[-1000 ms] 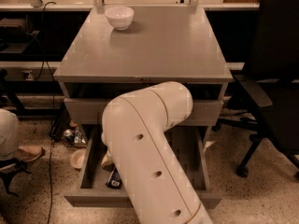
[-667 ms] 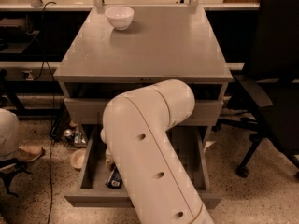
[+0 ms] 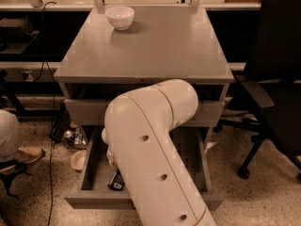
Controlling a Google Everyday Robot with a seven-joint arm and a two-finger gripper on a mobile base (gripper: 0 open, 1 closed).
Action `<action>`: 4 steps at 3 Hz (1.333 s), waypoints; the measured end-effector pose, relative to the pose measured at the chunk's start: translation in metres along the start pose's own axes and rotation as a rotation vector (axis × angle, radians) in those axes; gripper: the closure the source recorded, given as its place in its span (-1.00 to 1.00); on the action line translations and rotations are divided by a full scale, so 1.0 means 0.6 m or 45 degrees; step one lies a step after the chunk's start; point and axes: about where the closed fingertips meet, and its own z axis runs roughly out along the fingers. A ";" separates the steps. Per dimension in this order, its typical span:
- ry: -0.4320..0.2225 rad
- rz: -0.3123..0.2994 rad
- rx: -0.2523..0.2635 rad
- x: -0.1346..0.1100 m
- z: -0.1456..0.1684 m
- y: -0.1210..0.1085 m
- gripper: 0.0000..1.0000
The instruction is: Pick rxbar blueberry from middle drawer and place on counter
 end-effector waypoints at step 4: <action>-0.120 0.185 -0.265 -0.020 -0.117 -0.208 1.00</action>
Offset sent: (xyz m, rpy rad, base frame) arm 0.0087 -0.1240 0.0559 0.2250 -0.0876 -0.1138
